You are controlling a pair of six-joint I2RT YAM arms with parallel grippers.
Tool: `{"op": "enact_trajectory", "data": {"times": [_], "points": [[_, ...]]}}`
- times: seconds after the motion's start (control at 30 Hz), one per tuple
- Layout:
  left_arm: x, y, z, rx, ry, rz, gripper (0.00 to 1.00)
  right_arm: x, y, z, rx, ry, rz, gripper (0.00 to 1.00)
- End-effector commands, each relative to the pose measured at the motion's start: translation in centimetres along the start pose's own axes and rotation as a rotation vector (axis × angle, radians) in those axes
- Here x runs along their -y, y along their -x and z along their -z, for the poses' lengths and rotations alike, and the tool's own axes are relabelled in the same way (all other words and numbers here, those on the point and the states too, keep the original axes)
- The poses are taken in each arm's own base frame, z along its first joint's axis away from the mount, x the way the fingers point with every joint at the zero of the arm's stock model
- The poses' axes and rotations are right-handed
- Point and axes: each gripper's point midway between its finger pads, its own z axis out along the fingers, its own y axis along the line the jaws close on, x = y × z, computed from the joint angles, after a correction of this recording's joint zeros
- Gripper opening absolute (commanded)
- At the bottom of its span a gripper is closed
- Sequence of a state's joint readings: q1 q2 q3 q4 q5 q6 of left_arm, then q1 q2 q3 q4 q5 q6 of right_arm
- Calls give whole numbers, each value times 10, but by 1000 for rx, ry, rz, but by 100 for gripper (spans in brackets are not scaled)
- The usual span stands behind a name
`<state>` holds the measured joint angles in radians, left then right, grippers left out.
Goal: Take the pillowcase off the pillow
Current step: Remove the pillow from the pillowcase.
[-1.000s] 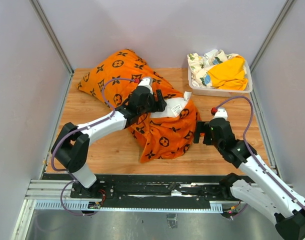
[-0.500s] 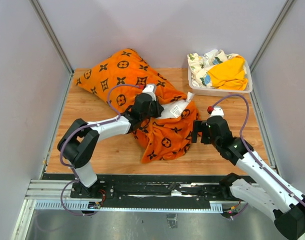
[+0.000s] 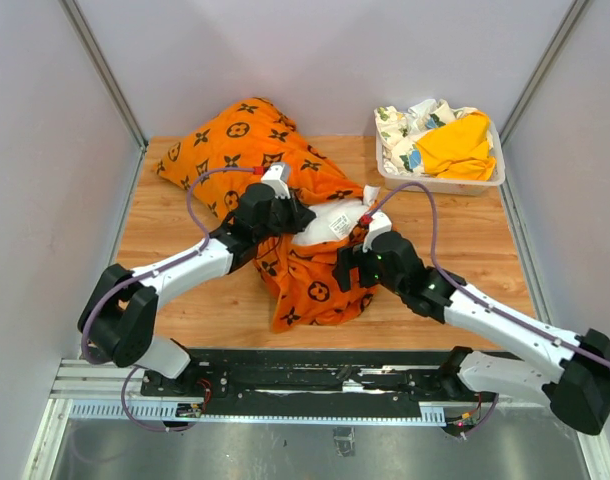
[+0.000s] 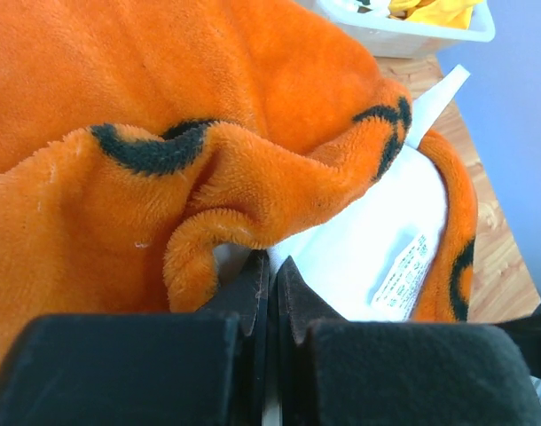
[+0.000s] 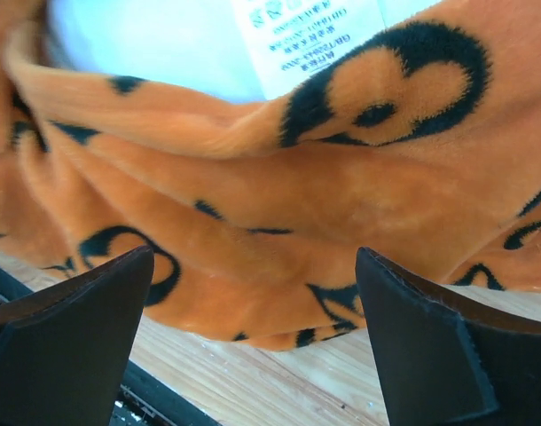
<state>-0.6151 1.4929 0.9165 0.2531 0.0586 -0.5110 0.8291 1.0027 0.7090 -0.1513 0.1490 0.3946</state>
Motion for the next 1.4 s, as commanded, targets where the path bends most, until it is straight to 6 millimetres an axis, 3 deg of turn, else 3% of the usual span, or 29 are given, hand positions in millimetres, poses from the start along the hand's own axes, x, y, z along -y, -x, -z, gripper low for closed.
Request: {"op": "enact_trajectory", "data": {"times": [0.0,0.17,0.27,0.33,0.37,0.5,0.6,0.63,0.73,0.8,1.13,1.23,1.37], "points": [[8,7,18,3,-20,7,0,-2,3,-16,7,-39,-59,94],[11,35,29,85,10,-14,0,10,-19,-23,-49,-113,-90,83],[17,55,39,138,12,-25,0,15,-39,-25,-95,-123,-85,35],[21,69,45,170,16,-40,0,22,-53,-24,-120,-146,-85,10],[21,76,48,183,25,-41,0,27,-59,-22,-129,-163,-81,2],[18,113,65,276,74,-19,0,50,-72,-7,-148,-259,-66,1],[12,139,80,360,131,-2,0,61,-70,6,-125,-293,-50,1],[13,144,83,374,133,-6,0,61,-66,10,-111,-287,-45,6],[19,150,90,399,109,-16,0,54,-45,19,-46,-235,-27,75],[24,150,92,402,82,-11,0,42,-33,17,1,-165,2,98],[37,152,94,398,19,0,0,-50,16,-16,99,259,15,99],[36,153,98,403,30,19,0,-52,16,-27,48,244,18,77],[19,154,102,385,139,92,0,-40,2,-29,21,200,33,22]]}}
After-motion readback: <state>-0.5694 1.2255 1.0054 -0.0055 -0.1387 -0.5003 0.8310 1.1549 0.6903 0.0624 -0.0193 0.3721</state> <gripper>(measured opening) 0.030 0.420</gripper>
